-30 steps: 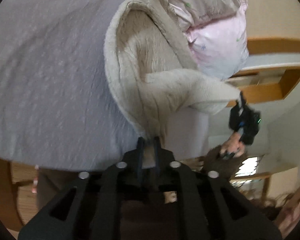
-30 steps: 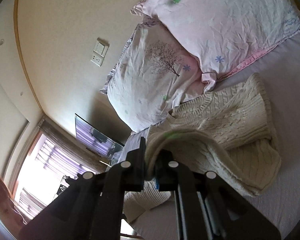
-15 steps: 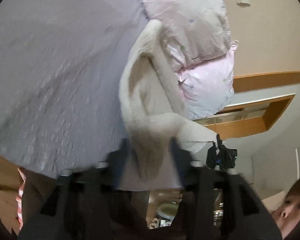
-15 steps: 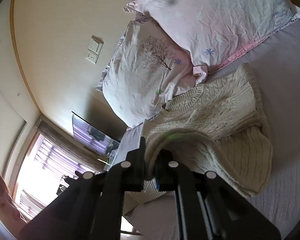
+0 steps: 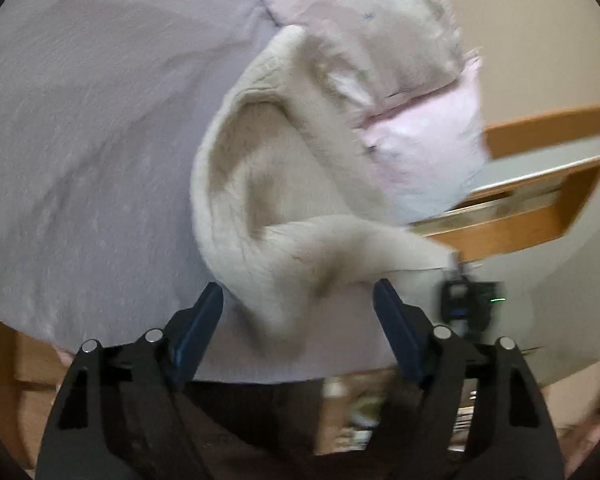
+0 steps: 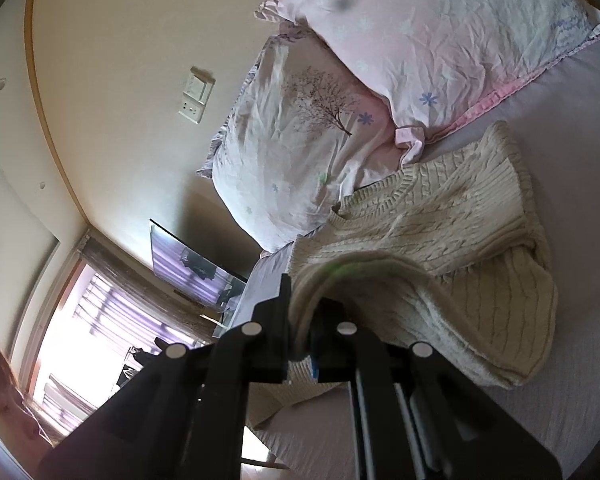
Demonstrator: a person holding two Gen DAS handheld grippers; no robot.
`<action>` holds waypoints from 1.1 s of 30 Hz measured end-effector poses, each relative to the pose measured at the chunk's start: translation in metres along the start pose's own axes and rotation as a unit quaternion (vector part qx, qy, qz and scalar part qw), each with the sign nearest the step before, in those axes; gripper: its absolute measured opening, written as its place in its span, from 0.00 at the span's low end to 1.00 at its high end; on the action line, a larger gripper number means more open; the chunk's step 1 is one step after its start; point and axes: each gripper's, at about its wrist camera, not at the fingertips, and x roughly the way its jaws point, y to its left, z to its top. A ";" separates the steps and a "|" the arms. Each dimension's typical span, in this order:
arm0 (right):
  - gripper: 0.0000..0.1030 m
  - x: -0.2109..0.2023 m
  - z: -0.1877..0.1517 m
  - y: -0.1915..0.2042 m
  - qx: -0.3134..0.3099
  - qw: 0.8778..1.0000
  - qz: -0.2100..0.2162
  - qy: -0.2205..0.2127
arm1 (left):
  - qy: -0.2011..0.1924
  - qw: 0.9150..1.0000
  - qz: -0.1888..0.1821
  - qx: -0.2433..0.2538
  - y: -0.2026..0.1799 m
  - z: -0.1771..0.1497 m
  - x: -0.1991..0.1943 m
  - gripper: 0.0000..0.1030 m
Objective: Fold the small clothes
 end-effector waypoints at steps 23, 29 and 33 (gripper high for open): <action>0.07 0.002 0.059 -0.032 0.053 0.994 0.003 -0.097 | -0.077 0.989 -0.126 -0.008 -0.044 0.142 0.028 0.10; 0.27 0.073 0.112 -0.120 0.143 0.970 -0.173 -0.096 | -0.032 0.994 -0.069 -0.081 -0.026 0.236 0.130 0.10; 0.67 0.068 0.115 -0.131 0.152 0.967 -0.171 -0.111 | -0.036 0.992 -0.109 -0.058 -0.033 0.242 0.114 0.12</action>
